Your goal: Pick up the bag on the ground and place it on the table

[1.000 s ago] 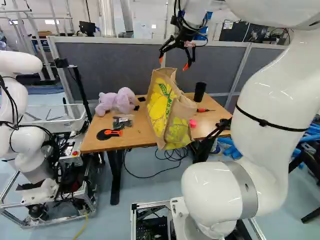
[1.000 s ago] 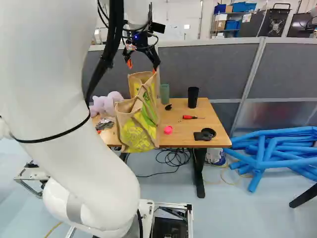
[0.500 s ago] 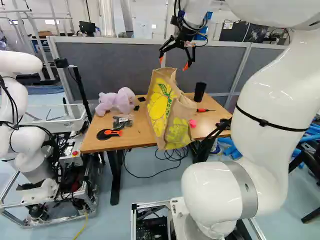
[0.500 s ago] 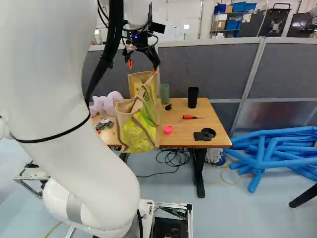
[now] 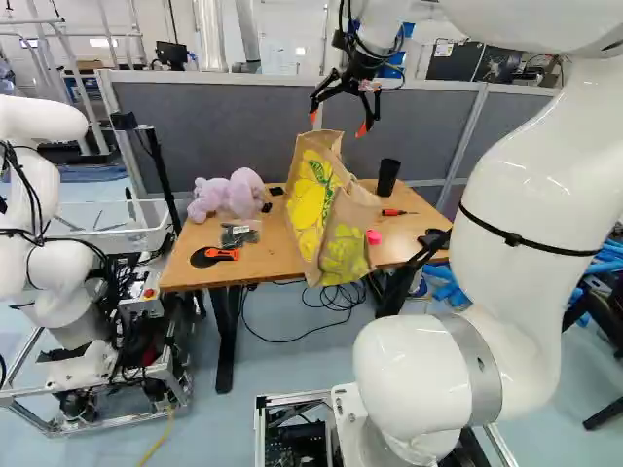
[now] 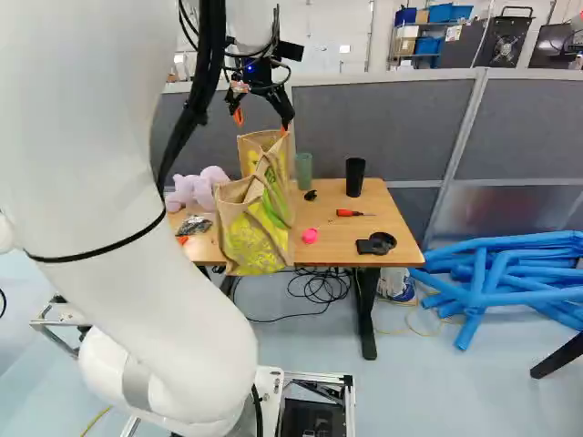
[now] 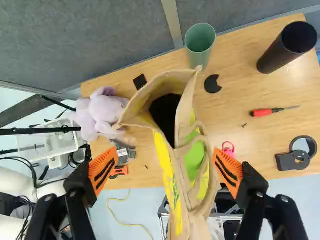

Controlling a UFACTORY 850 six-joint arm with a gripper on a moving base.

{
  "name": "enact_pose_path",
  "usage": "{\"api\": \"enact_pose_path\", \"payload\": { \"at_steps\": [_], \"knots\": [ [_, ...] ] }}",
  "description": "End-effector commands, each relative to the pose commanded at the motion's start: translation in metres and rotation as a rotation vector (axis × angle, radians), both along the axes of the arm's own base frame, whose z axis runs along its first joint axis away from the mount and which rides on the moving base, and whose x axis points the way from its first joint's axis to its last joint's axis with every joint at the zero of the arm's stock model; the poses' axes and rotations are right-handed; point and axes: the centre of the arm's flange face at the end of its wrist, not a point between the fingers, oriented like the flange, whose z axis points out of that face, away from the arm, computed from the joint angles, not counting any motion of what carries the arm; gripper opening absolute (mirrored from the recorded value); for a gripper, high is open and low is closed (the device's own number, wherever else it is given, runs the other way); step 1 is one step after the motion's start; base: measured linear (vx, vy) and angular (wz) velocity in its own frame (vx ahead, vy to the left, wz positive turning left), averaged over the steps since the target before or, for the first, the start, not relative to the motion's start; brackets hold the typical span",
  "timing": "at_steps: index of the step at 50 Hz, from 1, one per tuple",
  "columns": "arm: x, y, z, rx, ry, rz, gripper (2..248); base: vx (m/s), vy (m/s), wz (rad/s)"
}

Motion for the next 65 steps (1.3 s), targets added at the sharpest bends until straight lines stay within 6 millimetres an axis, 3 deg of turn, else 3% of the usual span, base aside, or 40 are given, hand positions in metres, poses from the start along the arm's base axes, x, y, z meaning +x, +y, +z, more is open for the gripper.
{"api": "enact_pose_path", "payload": {
  "at_steps": [65],
  "knots": [
    [0.0,0.0,0.0,0.0,0.0,0.0,247,-0.108,-0.003,0.006]
  ]
}}
